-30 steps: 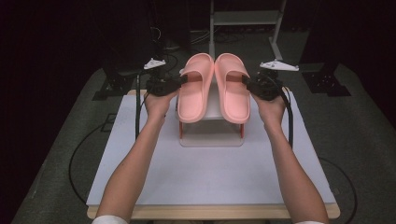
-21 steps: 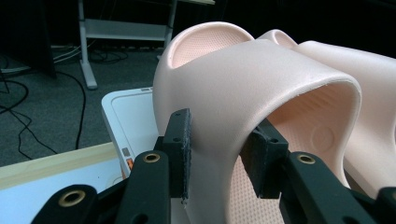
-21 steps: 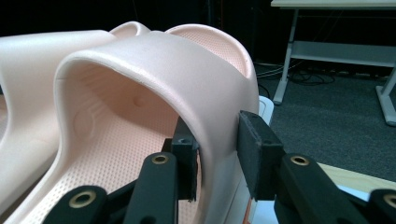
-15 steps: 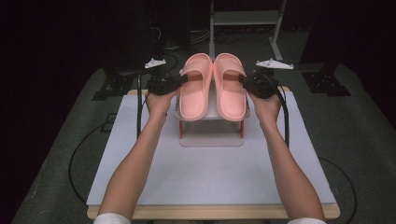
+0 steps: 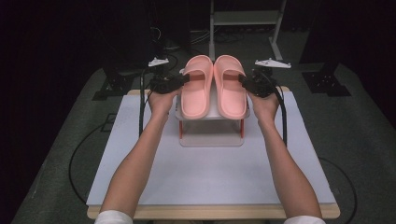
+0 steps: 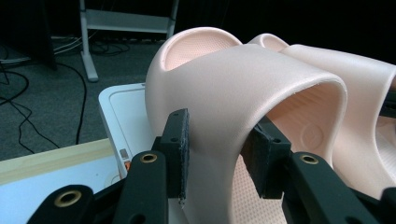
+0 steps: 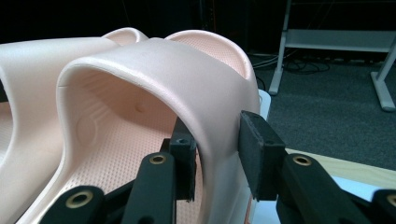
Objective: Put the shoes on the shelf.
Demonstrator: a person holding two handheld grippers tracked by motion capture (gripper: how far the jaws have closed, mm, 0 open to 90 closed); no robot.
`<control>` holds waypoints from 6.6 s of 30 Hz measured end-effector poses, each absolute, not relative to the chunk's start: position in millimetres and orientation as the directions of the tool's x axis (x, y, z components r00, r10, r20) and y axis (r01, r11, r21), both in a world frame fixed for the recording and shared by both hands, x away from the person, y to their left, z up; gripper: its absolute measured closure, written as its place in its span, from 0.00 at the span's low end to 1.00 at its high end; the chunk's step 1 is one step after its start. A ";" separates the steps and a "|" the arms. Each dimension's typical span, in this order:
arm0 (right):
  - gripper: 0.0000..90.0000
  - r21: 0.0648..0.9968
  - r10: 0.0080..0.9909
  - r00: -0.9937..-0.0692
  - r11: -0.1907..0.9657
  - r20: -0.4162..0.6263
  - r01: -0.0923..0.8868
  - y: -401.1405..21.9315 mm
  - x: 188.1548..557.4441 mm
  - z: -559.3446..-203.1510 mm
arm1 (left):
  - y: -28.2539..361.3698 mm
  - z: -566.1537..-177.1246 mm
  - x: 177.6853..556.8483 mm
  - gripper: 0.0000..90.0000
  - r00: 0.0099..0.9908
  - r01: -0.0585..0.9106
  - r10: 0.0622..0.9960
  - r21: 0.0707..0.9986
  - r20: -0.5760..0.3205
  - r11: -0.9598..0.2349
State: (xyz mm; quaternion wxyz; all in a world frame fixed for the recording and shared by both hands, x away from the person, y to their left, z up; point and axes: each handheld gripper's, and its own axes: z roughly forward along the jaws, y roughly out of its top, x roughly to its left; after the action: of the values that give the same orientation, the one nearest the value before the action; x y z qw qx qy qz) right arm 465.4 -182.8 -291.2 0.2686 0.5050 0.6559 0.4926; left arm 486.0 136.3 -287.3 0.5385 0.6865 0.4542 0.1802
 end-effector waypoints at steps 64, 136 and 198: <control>0.69 0.884 0.947 -0.270 -0.028 0.173 0.467 -160.4 482.4 -296.5 | 132.7 -294.8 498.5 0.67 0.519 0.463 0.820 0.886 -0.243 -0.031; 0.50 0.899 0.890 -0.396 -0.033 0.225 0.436 -200.2 431.3 -299.1 | 146.0 -292.6 451.8 0.49 0.585 0.391 0.781 0.920 -0.219 -0.034; 0.33 0.906 0.877 -0.408 -0.066 0.252 0.417 -255.9 364.1 -338.6 | 187.5 -323.3 383.4 0.28 0.624 0.348 0.755 0.937 -0.202 -0.037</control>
State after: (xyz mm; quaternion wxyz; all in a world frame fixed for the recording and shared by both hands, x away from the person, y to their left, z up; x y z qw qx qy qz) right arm 364.1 -255.9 -338.6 0.2158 0.4993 0.6482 0.5329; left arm 383.4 187.5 -323.3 0.5703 0.6976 0.3953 0.1782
